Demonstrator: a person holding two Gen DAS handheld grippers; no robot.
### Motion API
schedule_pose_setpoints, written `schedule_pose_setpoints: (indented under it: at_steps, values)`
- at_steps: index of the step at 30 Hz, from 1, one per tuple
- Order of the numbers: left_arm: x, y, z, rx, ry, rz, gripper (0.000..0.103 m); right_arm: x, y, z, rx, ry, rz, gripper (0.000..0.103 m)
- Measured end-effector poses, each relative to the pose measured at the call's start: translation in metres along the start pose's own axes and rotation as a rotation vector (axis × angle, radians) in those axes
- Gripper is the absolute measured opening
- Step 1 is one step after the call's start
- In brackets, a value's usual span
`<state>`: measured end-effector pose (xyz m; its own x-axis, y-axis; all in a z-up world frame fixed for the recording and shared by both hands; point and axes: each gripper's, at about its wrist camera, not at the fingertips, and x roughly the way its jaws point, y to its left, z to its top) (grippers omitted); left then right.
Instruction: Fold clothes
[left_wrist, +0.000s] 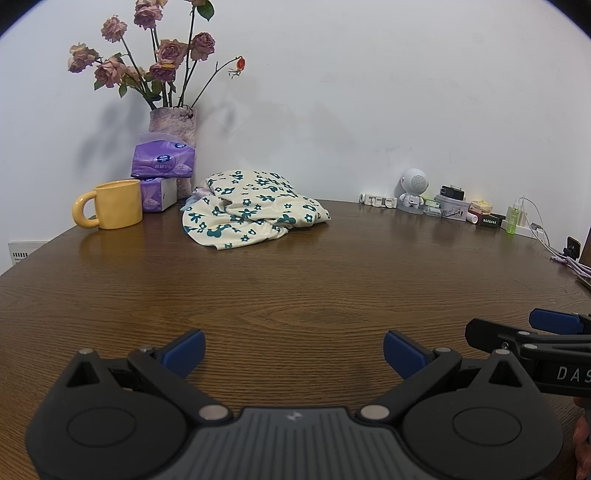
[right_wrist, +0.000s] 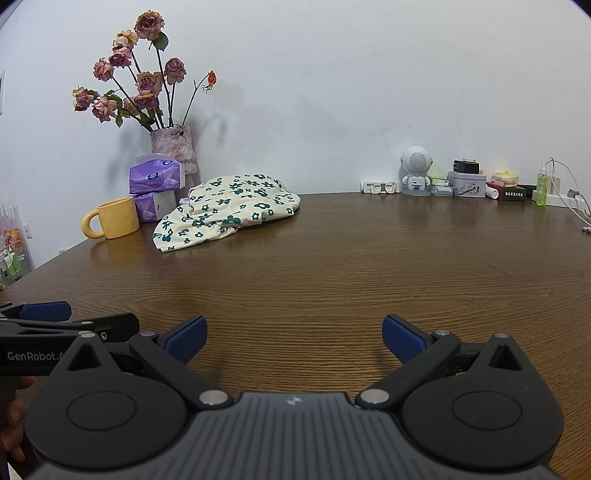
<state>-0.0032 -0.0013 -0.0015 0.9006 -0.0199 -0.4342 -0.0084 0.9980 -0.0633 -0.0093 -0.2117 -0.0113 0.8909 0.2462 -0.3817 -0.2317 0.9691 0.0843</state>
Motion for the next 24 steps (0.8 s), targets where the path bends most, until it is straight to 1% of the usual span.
schedule_pose_setpoints:
  at_steps: [24]
  values:
    - [0.0018,0.0002,0.0009,0.006,0.006,0.0,0.103,0.0006,-0.0016,-0.0011,0.003,0.007,0.002,0.103]
